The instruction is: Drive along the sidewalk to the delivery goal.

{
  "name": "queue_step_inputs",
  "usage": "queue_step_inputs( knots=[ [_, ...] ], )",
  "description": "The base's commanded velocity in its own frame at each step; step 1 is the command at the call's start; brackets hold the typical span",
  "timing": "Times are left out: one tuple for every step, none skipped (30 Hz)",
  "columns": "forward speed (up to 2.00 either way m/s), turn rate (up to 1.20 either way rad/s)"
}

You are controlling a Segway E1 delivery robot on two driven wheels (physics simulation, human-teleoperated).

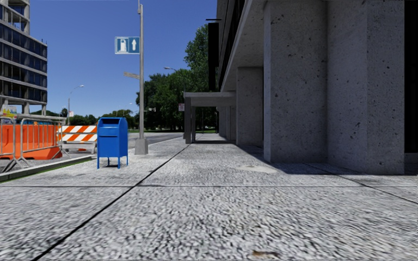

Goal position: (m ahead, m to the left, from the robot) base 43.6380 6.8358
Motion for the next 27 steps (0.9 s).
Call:
queue_step_inputs(
  knots=[
    [2.00, 0.00],
    [2.00, 0.00],
    [2.00, 0.00],
    [2.00, 0.00],
    [2.00, 0.00],
    [2.00, 0.00],
    [2.00, 0.00],
    [2.00, 0.00],
    [2.00, 0.00],
    [2.00, 0.00],
    [2.00, 0.00],
    [2.00, 0.00],
    [2.00, 0.00],
    [2.00, 0.00],
    [2.00, 0.00],
    [2.00, 0.00],
    [2.00, 0.00],
    [2.00, 0.00],
    [2.00, 0.00],
    [2.00, 0.00],
    [2.00, 0.00],
    [2.00, 0.00],
    [2.00, 0.00],
    [2.00, 0.00],
    [2.00, 0.00],
    [2.00, 0.00],
    [2.00, 0.00]
  ],
)
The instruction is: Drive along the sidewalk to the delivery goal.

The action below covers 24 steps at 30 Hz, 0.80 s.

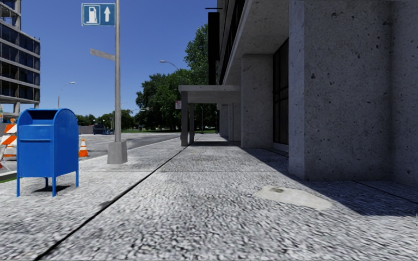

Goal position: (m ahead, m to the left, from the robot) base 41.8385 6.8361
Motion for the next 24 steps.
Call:
queue_step_inputs(
  knots=[
    [2.00, 0.00],
    [2.00, 0.00],
    [2.00, 0.00],
    [2.00, 0.00],
    [2.00, 0.00],
    [2.00, 0.00],
    [2.00, 0.00],
    [2.00, 0.00],
    [2.00, 0.00],
    [2.00, 0.00],
    [2.00, 0.00],
    [2.00, 0.00],
    [2.00, 0.00],
    [2.00, 0.00],
    [2.00, 0.00],
    [2.00, 0.00],
    [2.00, 0.00],
    [2.00, 0.00],
    [2.00, 0.00],
    [2.00, 0.00],
    [2.00, 0.00],
    [2.00, 0.00],
    [2.00, 0.00],
    [2.00, 0.00]
  ],
)
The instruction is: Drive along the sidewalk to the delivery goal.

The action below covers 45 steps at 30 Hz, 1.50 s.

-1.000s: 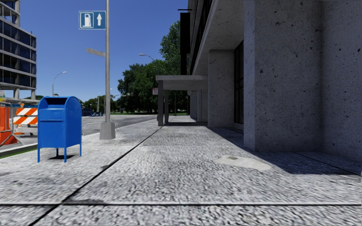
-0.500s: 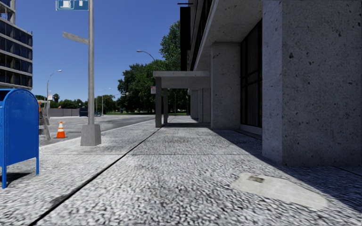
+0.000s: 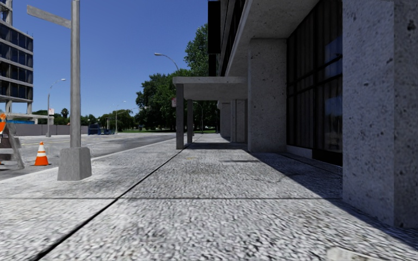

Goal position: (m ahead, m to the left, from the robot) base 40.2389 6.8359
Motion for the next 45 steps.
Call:
queue_step_inputs(
  knots=[
    [2.00, 0.00],
    [2.00, 0.00],
    [2.00, 0.00],
    [2.00, 0.00],
    [2.00, 0.00],
    [2.00, 0.00],
    [2.00, 0.00],
    [2.00, 0.00],
    [2.00, 0.00],
    [2.00, 0.00],
    [2.00, 0.00],
    [2.00, 0.00],
    [2.00, 0.00],
    [2.00, 0.00],
    [2.00, 0.00],
    [2.00, 0.00],
    [2.00, 0.00],
    [2.00, 0.00],
    [2.00, 0.00],
    [2.00, 0.00],
    [2.00, 0.00],
    [2.00, 0.00],
    [2.00, 0.00],
    [2.00, 0.00],
    [2.00, 0.00],
    [2.00, 0.00],
    [2.00, 0.00],
    [2.00, 0.00],
    [2.00, 0.00],
    [2.00, 0.00],
    [2.00, 0.00],
    [2.00, 0.00],
    [2.00, 0.00],
    [2.00, 0.00],
    [2.00, 0.00],
    [2.00, 0.00],
    [2.00, 0.00],
    [2.00, 0.00],
    [2.00, 0.00],
    [2.00, 0.00],
    [2.00, 0.00],
    [2.00, 0.00],
    [2.00, 0.00],
    [2.00, 0.00],
    [2.00, 0.00]
  ],
)
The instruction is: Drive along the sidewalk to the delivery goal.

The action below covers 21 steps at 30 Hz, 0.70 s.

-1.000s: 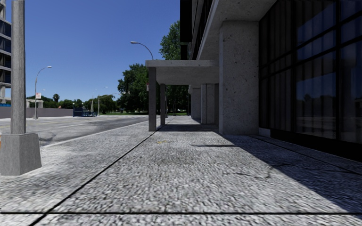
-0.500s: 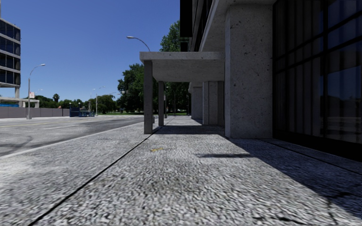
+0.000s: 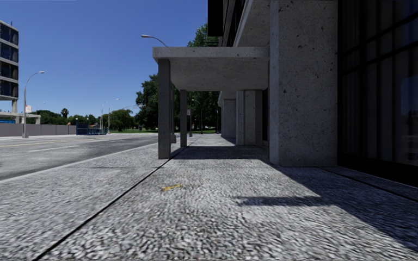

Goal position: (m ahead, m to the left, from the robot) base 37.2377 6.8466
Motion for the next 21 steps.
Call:
queue_step_inputs(
  knots=[
    [2.00, 0.00],
    [2.00, 0.00],
    [2.00, 0.00],
    [2.00, 0.00],
    [2.00, 0.00],
    [2.00, 0.00],
    [2.00, 0.00],
    [2.00, 0.00],
    [2.00, 0.00],
    [2.00, 0.00],
    [2.00, 0.00],
    [2.00, 0.00],
    [2.00, 0.00],
    [2.00, -0.02],
    [2.00, -0.02],
    [2.00, -0.18],
    [2.00, -0.35],
    [2.00, -0.42],
    [2.00, -0.42],
    [2.00, -0.42],
    [2.00, 0.00]
  ],
)
